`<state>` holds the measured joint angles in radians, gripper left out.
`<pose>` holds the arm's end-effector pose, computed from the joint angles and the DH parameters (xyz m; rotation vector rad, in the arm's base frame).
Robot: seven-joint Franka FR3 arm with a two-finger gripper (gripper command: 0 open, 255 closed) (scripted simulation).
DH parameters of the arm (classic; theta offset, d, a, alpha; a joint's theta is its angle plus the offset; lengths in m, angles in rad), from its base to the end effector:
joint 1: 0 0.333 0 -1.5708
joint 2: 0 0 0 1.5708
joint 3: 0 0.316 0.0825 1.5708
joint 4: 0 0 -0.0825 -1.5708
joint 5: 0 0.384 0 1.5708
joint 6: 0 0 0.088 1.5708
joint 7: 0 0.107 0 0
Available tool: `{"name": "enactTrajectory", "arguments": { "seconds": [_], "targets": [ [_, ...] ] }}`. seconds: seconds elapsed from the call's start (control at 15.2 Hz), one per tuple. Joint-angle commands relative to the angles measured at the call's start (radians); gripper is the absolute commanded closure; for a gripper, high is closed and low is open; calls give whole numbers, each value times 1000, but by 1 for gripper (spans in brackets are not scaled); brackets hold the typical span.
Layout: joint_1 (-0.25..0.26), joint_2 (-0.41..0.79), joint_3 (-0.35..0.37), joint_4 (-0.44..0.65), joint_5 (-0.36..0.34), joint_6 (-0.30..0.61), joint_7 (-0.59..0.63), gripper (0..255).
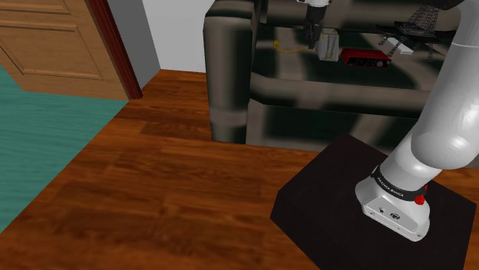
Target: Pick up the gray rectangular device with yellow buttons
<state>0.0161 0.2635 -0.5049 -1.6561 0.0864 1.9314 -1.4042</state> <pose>0.5770 -0.2690 0.4755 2.7694 1.3449 -0.0146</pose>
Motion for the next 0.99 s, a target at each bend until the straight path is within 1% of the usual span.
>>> {"name": "enactTrajectory", "arguments": {
  "seconds": [0.0,0.13,0.2,0.79,0.92],
  "targets": [
    [-1,3,0,-22,2,25,-3,0],
    [-1,5,1,-28,3,33,-3,0],
    [0,6,2,-27,4,33,-2,255],
    [-1,5,1,-28,3,33,-3,255],
    [-1,0,0,-7,0,8,-2,255]
  ]
}}
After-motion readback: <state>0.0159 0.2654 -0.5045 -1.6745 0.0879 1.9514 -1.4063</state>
